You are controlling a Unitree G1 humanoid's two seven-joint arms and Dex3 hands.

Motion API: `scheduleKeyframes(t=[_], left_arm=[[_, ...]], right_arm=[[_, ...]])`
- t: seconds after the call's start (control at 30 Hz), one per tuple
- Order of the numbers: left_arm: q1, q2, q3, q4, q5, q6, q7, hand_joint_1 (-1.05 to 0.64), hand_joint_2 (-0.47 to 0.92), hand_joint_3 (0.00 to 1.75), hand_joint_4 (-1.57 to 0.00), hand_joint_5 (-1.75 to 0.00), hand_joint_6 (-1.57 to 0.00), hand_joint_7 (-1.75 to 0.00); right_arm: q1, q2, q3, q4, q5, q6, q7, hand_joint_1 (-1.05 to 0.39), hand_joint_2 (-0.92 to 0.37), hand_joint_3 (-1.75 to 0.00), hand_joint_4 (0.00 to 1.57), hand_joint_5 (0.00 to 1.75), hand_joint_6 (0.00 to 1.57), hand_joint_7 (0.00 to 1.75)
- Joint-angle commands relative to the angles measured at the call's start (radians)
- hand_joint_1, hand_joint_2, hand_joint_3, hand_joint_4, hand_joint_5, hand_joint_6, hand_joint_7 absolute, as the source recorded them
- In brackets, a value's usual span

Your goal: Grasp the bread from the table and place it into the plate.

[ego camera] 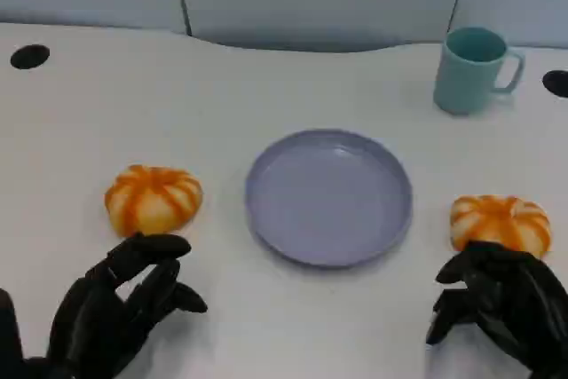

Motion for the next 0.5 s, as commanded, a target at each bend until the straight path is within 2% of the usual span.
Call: scheduleKeyframes(t=[0.03, 0.5], left_arm=[[0.0, 0.017, 0.009, -0.003, 0.004, -0.004, 0.001, -0.48, 0.92, 0.24, -0.59, -1.55, -0.53, -1.15], [-0.001, 0.015, 0.005, -0.007, 0.006, 0.011, 0.011, -0.46, 0.92, 0.26, -0.58, -1.54, -0.5, -1.16]], right_arm=[[0.007, -0.008, -0.002, -0.017, -0.004, -0.004, -0.008, -0.97, -0.79, -0.01, 1.47, 0.77, 1.27, 0.7], [0.004, -0.012, -0.01, -0.004, 0.015, 0.008, 0.007, -0.95, -0.77, 0.0, 1.46, 0.76, 1.26, 0.7]])
